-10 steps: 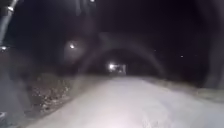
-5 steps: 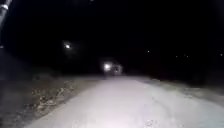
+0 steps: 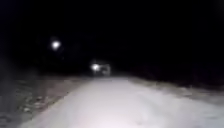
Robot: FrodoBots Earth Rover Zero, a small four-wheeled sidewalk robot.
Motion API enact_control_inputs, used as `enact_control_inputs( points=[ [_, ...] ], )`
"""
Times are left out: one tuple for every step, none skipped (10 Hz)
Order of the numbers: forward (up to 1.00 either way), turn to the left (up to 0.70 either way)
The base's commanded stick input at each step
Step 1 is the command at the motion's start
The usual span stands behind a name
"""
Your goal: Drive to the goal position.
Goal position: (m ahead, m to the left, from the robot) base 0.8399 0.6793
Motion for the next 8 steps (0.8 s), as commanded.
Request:
enact_control_inputs(
  points=[
    [0.00,-0.70],
    [0.00,-0.70],
    [0.00,-0.70],
    [0.00,-0.70],
    [0.00,-0.70],
    [0.00,-0.70],
    [0.00,-0.70],
    [0.00,-0.70]
  ],
)
